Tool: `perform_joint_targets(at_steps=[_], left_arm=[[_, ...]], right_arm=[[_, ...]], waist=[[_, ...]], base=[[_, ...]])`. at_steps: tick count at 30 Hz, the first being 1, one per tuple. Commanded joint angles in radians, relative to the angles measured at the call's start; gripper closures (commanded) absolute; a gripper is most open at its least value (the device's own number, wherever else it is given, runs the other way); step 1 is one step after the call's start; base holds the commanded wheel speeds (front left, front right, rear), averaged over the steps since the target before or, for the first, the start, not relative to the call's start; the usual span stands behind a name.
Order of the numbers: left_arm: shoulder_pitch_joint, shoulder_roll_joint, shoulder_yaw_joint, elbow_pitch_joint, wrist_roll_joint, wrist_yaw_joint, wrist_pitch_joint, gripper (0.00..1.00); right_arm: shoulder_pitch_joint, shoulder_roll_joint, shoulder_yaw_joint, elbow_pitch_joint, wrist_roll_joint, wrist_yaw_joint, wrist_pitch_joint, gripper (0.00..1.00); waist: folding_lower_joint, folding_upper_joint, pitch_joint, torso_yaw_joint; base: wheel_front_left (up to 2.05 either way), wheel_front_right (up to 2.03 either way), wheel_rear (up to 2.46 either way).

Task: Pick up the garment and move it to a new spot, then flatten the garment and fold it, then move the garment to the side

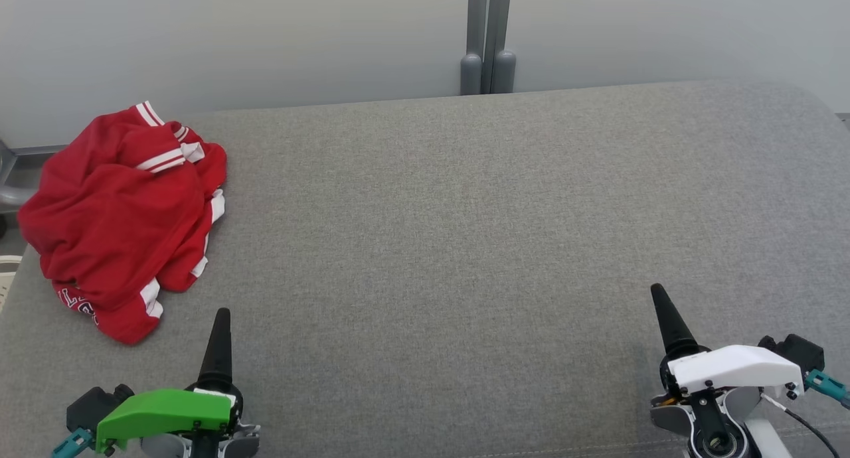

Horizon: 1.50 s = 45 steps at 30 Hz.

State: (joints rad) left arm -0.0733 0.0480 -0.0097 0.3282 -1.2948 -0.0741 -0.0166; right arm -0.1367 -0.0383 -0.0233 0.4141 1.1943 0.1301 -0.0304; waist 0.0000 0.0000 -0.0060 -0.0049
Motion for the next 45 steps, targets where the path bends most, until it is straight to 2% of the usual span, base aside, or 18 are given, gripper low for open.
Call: perform_joint_targets(at_steps=[1, 8, 16, 29, 45], left_arm=[[-0.034, 0.014, -0.011, -0.015, 0.045, 0.006, -0.011, 0.0], [-0.041, 0.031, -0.06, 0.002, 0.181, 0.035, -0.037, 0.0], [-0.051, 0.041, -0.094, 0.012, 0.28, 0.059, -0.061, 0.0], [-0.09, 0.081, -0.169, 0.031, 0.454, 0.102, -0.095, 0.0], [-0.116, 0.117, -0.216, 0.045, 0.583, 0.145, -0.117, 0.0]], right_arm=[[-0.036, -0.006, 0.004, -0.004, -0.05, 0.0, -0.013, 0.0], [-0.049, -0.006, -0.001, 0.005, -0.219, 0.0, -0.034, 0.0], [-0.056, -0.007, -0.008, -0.018, -0.387, 0.0, -0.037, 0.0], [-0.066, -0.009, 0.023, -0.086, -0.655, 0.0, 0.078, 0.0], [-0.069, -0.011, 0.022, -0.138, -0.877, 0.001, 0.141, 0.0]], waist=[[0.0, 0.0, -0.001, 0.0], [0.0, 0.0, -0.004, -0.001], [0.0, 0.0, -0.006, -0.001], [0.0, 0.0, -0.008, 0.004], [0.0, 0.0, -0.007, 0.007]], base=[[0.0, 0.0, 0.0], [0.0, 0.0, 0.0], [0.0, 0.0, 0.0], [0.0, 0.0, 0.0], [0.0, 0.0, 0.0]])
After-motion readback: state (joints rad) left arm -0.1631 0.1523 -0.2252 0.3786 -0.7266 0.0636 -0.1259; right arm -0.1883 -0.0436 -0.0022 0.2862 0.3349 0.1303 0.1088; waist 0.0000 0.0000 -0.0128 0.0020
